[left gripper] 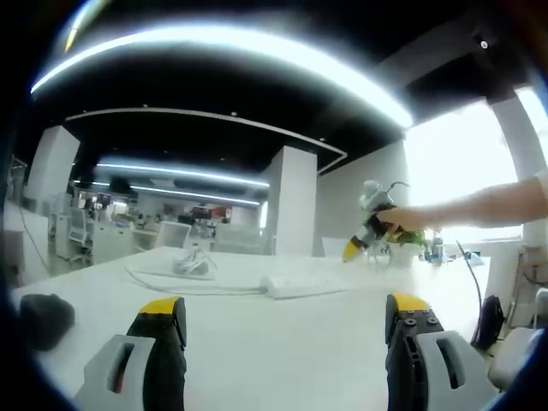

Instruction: Straighten the power strip on the desk, plug the charger into it

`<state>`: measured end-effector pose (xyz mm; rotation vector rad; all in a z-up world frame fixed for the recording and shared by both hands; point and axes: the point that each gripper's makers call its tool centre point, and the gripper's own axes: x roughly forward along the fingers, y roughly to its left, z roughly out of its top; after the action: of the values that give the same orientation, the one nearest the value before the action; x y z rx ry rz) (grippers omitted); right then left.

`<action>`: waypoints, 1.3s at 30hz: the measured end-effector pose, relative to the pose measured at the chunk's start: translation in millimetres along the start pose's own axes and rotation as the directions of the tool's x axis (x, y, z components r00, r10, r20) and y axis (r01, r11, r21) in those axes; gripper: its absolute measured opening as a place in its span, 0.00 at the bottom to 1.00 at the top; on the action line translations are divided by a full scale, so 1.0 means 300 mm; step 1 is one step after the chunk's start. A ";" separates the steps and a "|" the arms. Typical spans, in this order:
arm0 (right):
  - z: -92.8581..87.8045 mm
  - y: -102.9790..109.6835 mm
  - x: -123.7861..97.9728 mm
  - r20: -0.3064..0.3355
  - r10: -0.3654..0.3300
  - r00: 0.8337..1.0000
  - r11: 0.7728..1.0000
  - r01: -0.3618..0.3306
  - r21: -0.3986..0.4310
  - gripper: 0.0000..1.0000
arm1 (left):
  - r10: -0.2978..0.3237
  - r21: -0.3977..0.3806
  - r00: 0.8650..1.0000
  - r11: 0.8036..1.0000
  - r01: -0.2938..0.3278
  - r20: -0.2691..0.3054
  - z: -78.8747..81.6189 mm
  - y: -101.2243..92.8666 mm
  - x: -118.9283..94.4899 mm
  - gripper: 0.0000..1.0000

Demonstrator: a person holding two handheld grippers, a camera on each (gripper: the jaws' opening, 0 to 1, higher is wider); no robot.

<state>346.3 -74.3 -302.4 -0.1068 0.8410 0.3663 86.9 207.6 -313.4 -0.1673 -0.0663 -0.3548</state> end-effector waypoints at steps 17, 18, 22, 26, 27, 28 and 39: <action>-0.065 0.036 -0.034 -0.112 -0.017 0.994 1.000 0.016 -0.008 0.27 | 0.019 0.008 1.000 1.000 -0.019 -0.011 0.001 0.024 -0.037 0.99; -0.073 0.034 -0.036 -0.123 -0.020 0.992 1.000 0.020 -0.006 0.27 | 0.023 0.011 1.000 1.000 -0.022 -0.015 -0.001 0.028 -0.038 0.99; -0.087 0.027 -0.043 -0.145 -0.026 0.989 1.000 0.026 -0.005 0.27 | 0.029 0.018 0.999 0.999 -0.029 -0.031 -0.008 0.040 -0.044 0.99; -0.098 0.021 -0.054 -0.168 -0.029 0.985 1.000 0.031 0.004 0.27 | 0.035 0.024 0.999 0.999 -0.034 -0.035 -0.009 0.046 -0.050 0.99; -0.103 0.020 -0.058 -0.176 -0.029 0.984 0.999 0.031 0.007 0.27 | 0.036 0.023 0.999 0.999 -0.036 -0.035 -0.010 0.048 -0.051 0.99; -0.109 0.019 -0.061 -0.186 -0.031 0.982 0.999 0.033 0.009 0.27 | 0.038 0.022 0.999 0.999 -0.037 -0.035 -0.010 0.049 -0.053 0.99; -0.179 0.005 -0.080 -0.264 -0.040 0.964 0.998 0.052 0.039 0.27 | 0.040 0.023 0.999 0.999 -0.039 -0.033 -0.006 0.055 -0.060 0.99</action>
<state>293.2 -92.0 -320.2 -0.1338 1.1078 0.2924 75.9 228.7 -319.4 -0.1404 -0.0335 -0.3170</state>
